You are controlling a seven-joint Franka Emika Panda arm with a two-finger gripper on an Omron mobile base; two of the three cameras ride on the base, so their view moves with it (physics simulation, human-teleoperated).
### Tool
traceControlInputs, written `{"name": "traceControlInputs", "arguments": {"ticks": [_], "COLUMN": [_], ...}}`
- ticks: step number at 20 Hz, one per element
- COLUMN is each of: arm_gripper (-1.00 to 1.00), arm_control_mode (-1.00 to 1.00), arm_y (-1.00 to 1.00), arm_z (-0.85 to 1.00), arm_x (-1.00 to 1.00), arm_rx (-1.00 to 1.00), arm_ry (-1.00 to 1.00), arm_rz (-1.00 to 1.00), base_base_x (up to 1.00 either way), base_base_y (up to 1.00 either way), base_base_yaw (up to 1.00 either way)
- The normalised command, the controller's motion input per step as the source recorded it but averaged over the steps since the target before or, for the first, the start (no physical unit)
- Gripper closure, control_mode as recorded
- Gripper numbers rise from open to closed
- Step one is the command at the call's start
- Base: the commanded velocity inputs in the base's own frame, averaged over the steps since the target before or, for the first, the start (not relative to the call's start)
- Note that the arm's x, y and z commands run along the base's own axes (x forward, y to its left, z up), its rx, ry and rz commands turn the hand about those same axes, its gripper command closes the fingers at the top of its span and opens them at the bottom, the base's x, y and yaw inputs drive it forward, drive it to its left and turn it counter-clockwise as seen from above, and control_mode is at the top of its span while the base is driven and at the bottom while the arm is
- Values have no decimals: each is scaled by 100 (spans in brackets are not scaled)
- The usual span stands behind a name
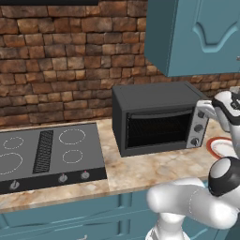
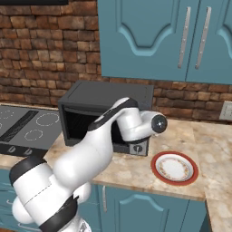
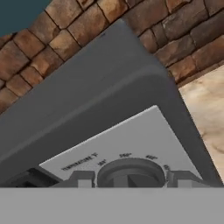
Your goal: Pull the toaster oven rack outwards. Pick up the baguette from the plate and place it on the toaster oven rack. Close the toaster oven door fully and set the temperature to the lowest setting.
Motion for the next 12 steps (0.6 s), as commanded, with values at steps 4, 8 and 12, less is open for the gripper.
{"name": "traceControlInputs", "arguments": {"ticks": [4,8,12], "arm_gripper": [100,100,100], "arm_control_mode": [-100,-100,-100], "arm_y": [0,0,0], "arm_z": [11,18,15], "arm_x": [0,0,0], "arm_rx": [-21,-22,-20], "arm_ry": [0,0,0], "arm_rz": [0,0,0], "base_base_x": [0,0,0], "base_base_y": [0,0,0], "base_base_yaw": [0,0,0]}}
